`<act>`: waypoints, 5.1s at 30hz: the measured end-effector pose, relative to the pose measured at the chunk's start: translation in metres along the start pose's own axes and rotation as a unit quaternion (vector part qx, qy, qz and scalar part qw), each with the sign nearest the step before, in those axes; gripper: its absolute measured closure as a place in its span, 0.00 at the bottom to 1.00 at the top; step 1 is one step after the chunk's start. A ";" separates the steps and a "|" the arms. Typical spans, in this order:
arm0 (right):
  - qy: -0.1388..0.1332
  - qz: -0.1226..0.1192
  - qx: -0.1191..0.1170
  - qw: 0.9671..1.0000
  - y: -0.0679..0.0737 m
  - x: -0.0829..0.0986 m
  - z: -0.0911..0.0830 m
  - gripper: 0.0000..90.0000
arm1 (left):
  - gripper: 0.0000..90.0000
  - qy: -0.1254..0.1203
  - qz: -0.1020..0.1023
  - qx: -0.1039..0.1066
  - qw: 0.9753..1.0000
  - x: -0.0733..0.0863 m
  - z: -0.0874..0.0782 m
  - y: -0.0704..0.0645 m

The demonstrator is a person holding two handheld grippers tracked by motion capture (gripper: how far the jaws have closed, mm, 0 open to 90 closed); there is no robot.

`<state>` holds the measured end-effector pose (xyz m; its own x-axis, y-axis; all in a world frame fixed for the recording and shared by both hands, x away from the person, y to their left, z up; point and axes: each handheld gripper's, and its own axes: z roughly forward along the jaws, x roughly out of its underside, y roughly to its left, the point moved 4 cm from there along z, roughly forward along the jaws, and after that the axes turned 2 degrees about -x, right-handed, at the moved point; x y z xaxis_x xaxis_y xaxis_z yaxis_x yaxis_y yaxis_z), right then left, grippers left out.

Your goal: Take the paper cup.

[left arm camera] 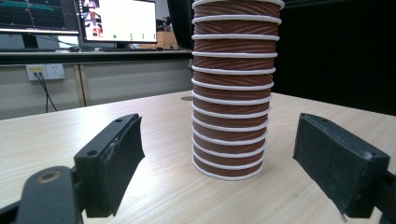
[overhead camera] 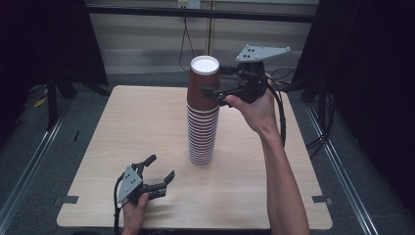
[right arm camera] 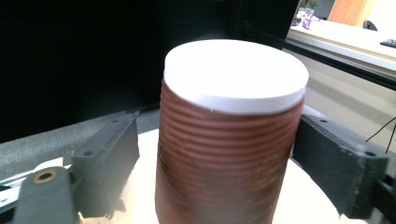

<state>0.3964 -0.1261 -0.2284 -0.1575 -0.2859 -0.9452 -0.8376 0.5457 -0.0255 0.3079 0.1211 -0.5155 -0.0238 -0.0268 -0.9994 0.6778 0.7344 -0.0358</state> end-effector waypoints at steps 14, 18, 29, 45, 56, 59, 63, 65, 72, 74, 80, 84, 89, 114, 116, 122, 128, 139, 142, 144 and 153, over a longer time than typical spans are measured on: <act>0.011 0.005 -0.006 1.000 -0.005 -0.014 0.018 0.19 | 0.17 -0.001 -0.001 0.002 1.000 0.000 0.000 0.000; 0.007 0.005 -0.002 1.000 -0.006 -0.014 0.017 0.24 | 0.17 0.000 -0.001 0.003 1.000 0.000 0.000 0.000; -0.010 0.006 0.002 1.000 -0.006 -0.017 0.014 0.25 | 0.17 0.000 -0.001 0.003 1.000 0.000 0.000 0.000; -0.068 0.009 0.007 0.998 -0.007 -0.025 0.003 0.25 | 0.17 0.000 -0.001 0.003 1.000 0.000 0.000 0.000; -0.101 0.015 0.006 0.995 -0.006 -0.030 -0.004 0.26 | 0.17 0.000 -0.001 0.003 1.000 0.000 0.000 0.000; -0.103 0.016 0.006 0.995 -0.006 -0.031 -0.005 0.26 | 0.17 0.000 -0.001 0.003 1.000 0.000 0.000 0.000; -0.119 0.016 0.006 0.993 -0.007 -0.033 -0.010 0.26 | 0.17 0.000 -0.001 0.003 1.000 0.000 0.000 0.000; -0.129 0.017 0.004 0.992 -0.006 -0.034 -0.012 0.26 | 0.17 -0.001 -0.001 0.003 1.000 0.000 0.000 0.000; -0.155 0.021 0.007 0.988 -0.007 -0.036 -0.019 0.26 | 0.17 0.000 -0.001 0.003 1.000 0.000 0.000 0.000; -0.160 0.022 0.007 0.987 -0.007 -0.036 -0.021 0.26 | 0.17 0.000 -0.001 0.003 1.000 0.000 0.000 0.000; -0.178 0.026 0.007 0.984 -0.008 -0.037 -0.025 0.26 | 0.17 0.000 0.000 0.001 1.000 0.000 0.000 0.000; -0.190 0.027 0.008 0.981 -0.009 -0.037 -0.030 0.26 | 0.17 0.000 0.000 0.002 1.000 0.000 0.000 0.000; -0.205 0.030 0.007 0.978 -0.010 -0.036 -0.036 0.26 | 0.17 0.000 0.000 0.002 1.000 0.000 0.000 0.000; -0.228 0.042 0.033 0.972 -0.021 -0.025 -0.079 0.26 | 0.17 0.001 0.004 0.000 1.000 0.000 0.000 0.001; -0.225 0.041 0.040 0.973 -0.023 -0.023 -0.083 0.26 | 0.17 0.002 0.003 0.001 1.000 0.000 0.000 0.000; -0.220 0.043 0.051 0.973 -0.026 -0.018 -0.091 0.26 | 0.17 0.000 -0.001 0.006 1.000 0.000 0.000 0.000; -0.206 0.044 0.064 0.975 -0.029 -0.007 -0.095 0.26 | 0.17 0.003 -0.003 0.009 1.000 0.000 0.000 -0.001; -0.173 0.051 0.071 0.981 -0.031 0.022 -0.092 0.26 | 0.18 0.021 -0.029 0.039 0.999 -0.007 0.004 0.001; -0.168 0.058 0.071 0.981 -0.031 0.033 -0.092 0.26 | 0.18 0.024 -0.020 0.041 0.999 -0.013 0.006 -0.001; -0.167 0.058 0.071 0.982 -0.031 0.035 -0.092 0.26 | 0.18 0.024 -0.014 0.045 0.999 -0.016 0.007 -0.001; -0.146 0.067 0.069 0.985 -0.025 0.067 -0.087 0.26 | 0.19 0.041 0.005 0.061 0.997 -0.025 0.012 -0.002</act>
<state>0.3612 -0.2277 -0.2627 -0.0871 0.0242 -0.9959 -0.7375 0.6705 0.0808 0.3159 0.1124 -0.4900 -0.0731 0.0389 -0.9966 0.7622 0.6466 -0.0307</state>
